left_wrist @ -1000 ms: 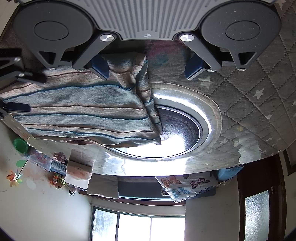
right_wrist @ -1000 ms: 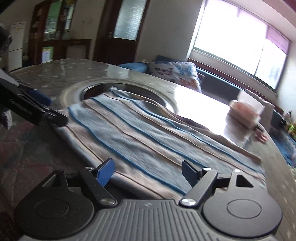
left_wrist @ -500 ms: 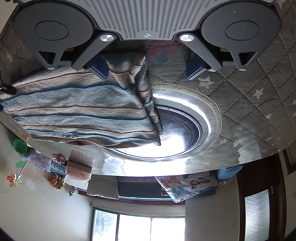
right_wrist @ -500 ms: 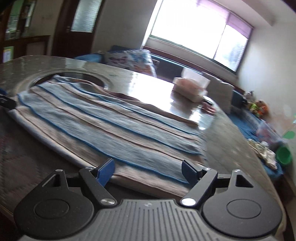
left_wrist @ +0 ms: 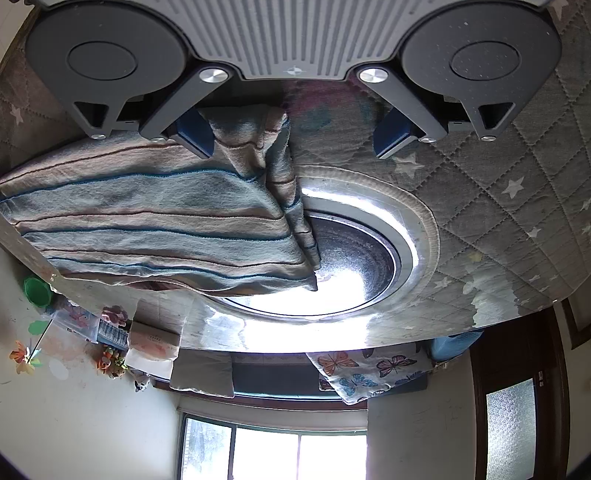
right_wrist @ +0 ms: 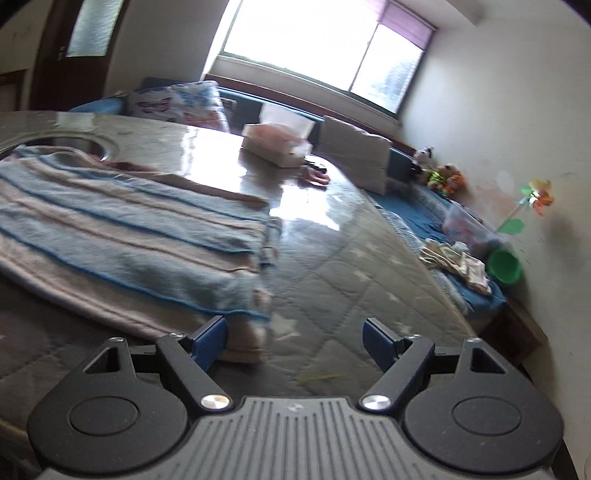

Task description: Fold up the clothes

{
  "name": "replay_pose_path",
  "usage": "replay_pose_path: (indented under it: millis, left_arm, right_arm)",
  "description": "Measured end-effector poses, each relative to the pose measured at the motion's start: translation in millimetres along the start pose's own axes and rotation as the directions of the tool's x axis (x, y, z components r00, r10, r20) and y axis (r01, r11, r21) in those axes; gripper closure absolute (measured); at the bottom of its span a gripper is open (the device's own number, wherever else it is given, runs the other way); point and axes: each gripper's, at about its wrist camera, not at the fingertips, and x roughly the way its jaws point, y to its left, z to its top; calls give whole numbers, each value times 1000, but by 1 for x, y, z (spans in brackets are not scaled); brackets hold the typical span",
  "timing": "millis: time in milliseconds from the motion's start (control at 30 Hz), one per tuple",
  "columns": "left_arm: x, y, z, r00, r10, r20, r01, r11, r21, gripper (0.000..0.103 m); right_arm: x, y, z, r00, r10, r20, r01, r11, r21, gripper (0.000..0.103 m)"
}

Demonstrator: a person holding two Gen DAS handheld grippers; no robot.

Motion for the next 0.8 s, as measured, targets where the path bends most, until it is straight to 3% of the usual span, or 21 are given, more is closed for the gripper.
replay_pose_path:
  millis: [167,367,467,600,800]
  left_arm:
    - [0,0,0,1000,5,-2,-5,1000,-3,6]
    - [0,1,0,1000,6,-4,-6,1000,-4,5]
    - [0,1,0,1000,7,-5,-7,1000,-5,4]
    - [1,1,-1,1000,9,-6,-9,1000,-6,3]
    - [-2,4,0,1000,9,-12,-9,1000,-24,3]
  right_arm:
    - [5,-4,11,999,3,34,-3,1000,19,21]
    - [24,-8,6,1000,9,-15,-8,998,60,17]
    - [19,-8,11,1000,-21,6,21,999,50,17]
    - [21,-5,20,999,-1,32,0,999,42,17]
    - [35,-4,21,1000,-2,-2,2,999,32,16]
